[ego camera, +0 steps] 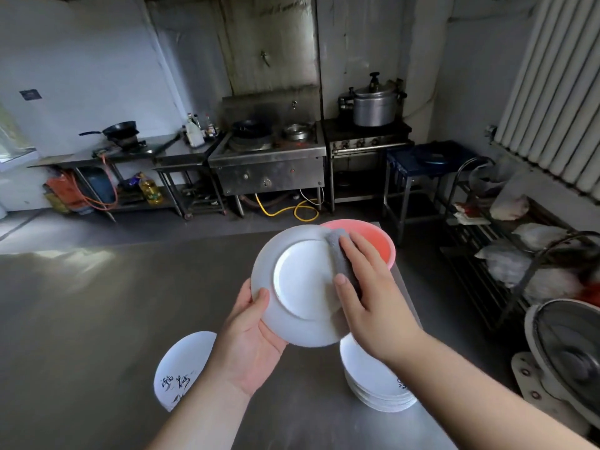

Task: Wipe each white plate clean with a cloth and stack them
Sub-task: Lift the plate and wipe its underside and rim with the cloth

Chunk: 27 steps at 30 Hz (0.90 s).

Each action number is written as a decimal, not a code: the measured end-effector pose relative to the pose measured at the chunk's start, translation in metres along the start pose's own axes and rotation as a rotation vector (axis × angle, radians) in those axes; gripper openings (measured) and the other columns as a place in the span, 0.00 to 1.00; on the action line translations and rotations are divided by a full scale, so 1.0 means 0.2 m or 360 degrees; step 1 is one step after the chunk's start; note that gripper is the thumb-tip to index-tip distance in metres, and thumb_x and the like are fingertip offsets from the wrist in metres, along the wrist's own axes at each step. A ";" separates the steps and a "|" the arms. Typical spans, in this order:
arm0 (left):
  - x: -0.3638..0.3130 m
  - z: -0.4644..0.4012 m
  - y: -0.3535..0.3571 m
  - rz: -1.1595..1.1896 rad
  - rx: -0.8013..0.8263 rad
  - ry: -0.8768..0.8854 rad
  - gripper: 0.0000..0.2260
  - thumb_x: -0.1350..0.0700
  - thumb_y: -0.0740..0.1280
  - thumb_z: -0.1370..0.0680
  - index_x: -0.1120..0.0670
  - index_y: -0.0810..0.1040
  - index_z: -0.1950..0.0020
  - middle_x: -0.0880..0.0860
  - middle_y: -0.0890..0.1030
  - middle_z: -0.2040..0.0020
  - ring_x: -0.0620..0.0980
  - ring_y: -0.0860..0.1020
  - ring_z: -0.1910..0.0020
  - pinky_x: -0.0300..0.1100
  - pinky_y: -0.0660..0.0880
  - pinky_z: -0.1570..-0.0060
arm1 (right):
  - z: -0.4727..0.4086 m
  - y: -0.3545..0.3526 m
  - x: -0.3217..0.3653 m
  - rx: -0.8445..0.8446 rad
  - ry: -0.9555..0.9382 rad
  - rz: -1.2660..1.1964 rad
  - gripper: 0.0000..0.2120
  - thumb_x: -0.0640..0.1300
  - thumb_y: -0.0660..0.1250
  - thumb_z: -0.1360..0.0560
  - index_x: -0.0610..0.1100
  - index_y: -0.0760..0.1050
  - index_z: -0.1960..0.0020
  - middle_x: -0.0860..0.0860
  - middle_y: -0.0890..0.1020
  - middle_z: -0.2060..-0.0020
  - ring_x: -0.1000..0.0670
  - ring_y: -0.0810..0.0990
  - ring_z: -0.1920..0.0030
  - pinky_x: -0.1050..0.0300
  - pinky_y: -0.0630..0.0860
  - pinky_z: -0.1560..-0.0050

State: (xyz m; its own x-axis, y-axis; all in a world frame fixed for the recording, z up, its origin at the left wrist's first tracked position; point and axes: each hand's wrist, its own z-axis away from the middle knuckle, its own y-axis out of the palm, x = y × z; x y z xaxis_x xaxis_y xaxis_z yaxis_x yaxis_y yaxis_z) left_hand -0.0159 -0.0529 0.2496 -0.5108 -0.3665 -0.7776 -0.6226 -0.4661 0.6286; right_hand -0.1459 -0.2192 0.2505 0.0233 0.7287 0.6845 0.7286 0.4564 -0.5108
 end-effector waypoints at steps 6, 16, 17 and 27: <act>-0.01 0.00 -0.03 -0.0127 0.0138 -0.0132 0.26 0.61 0.64 0.20 0.51 0.71 0.21 0.61 0.72 0.23 0.61 0.74 0.26 0.57 0.78 0.37 | 0.06 0.02 0.02 -0.0297 0.0345 -0.0418 0.27 0.43 0.60 0.24 0.52 0.76 0.26 0.68 0.72 0.28 0.68 0.66 0.27 0.78 0.60 0.33; -0.05 0.00 -0.04 -0.0091 0.0002 -0.0103 0.23 0.55 0.67 0.19 0.51 0.74 0.23 0.59 0.76 0.25 0.60 0.77 0.28 0.53 0.81 0.41 | 0.00 -0.04 -0.02 0.0147 0.0004 -0.0194 0.29 0.42 0.61 0.21 0.49 0.68 0.20 0.61 0.66 0.21 0.61 0.61 0.21 0.70 0.55 0.24; -0.04 0.00 -0.04 -0.0072 -0.0031 -0.0070 0.23 0.55 0.67 0.20 0.51 0.75 0.23 0.59 0.77 0.26 0.59 0.77 0.28 0.53 0.81 0.42 | 0.11 0.03 -0.03 0.0072 0.0017 -0.0144 0.30 0.46 0.60 0.18 0.49 0.62 0.17 0.59 0.61 0.18 0.59 0.57 0.18 0.68 0.53 0.23; 0.00 0.03 0.00 -0.0014 -0.0030 0.0053 0.21 0.56 0.62 0.15 0.48 0.72 0.22 0.57 0.76 0.25 0.60 0.77 0.28 0.56 0.81 0.43 | -0.07 0.04 0.00 0.0031 0.0101 -0.0060 0.28 0.51 0.57 0.13 0.46 0.58 0.16 0.56 0.60 0.18 0.60 0.56 0.19 0.57 0.56 0.19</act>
State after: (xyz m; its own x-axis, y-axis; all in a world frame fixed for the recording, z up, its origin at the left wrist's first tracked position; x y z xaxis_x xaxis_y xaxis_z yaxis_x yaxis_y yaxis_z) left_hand -0.0195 -0.0492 0.2499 -0.4852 -0.3884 -0.7834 -0.6157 -0.4844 0.6215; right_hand -0.1309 -0.2236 0.2535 0.0396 0.6773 0.7347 0.7164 0.4933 -0.4934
